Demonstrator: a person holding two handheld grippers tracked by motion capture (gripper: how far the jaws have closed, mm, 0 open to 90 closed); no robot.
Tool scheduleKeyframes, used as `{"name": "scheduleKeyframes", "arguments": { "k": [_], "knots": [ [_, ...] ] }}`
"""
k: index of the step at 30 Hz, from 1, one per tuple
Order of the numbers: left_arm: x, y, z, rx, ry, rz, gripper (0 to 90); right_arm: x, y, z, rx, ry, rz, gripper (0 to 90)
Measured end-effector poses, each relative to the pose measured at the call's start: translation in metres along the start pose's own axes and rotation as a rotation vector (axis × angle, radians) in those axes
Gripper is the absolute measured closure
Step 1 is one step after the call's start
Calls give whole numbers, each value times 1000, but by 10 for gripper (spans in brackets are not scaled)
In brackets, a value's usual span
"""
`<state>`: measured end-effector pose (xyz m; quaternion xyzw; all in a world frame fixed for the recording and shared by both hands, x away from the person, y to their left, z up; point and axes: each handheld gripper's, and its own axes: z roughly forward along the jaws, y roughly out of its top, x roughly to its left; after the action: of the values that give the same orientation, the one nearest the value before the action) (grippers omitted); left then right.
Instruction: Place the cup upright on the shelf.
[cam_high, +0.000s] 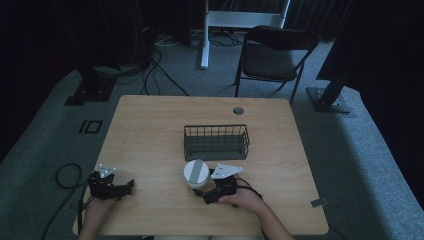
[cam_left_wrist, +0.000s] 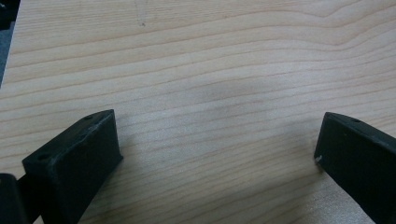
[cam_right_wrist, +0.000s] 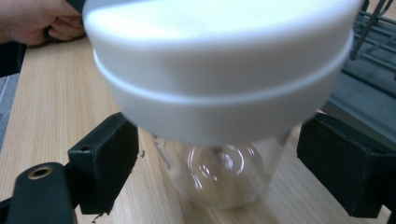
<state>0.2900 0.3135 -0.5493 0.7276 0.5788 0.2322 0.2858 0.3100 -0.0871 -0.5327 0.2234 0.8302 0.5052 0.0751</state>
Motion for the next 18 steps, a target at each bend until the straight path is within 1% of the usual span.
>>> {"name": "scheduleKeyframes", "arguments": {
  "k": [4,8,13,16,17,18],
  "knots": [
    [0,0,0,1,0,0,2,2,2,5,-14,5,-7,125],
    [0,0,0,1,0,0,3,3,2,8,-26,-3,-14,126],
    [0,0,0,1,0,0,3,3,3,10,-33,-22,-6,165],
    [0,0,0,0,0,0,3,4,4,10,-44,-40,-20,179],
    [0,0,0,1,0,0,2,4,5,9,-42,-42,-40,180],
    [0,0,0,1,0,0,3,5,6,9,-37,-43,-44,181]
  ]
}}
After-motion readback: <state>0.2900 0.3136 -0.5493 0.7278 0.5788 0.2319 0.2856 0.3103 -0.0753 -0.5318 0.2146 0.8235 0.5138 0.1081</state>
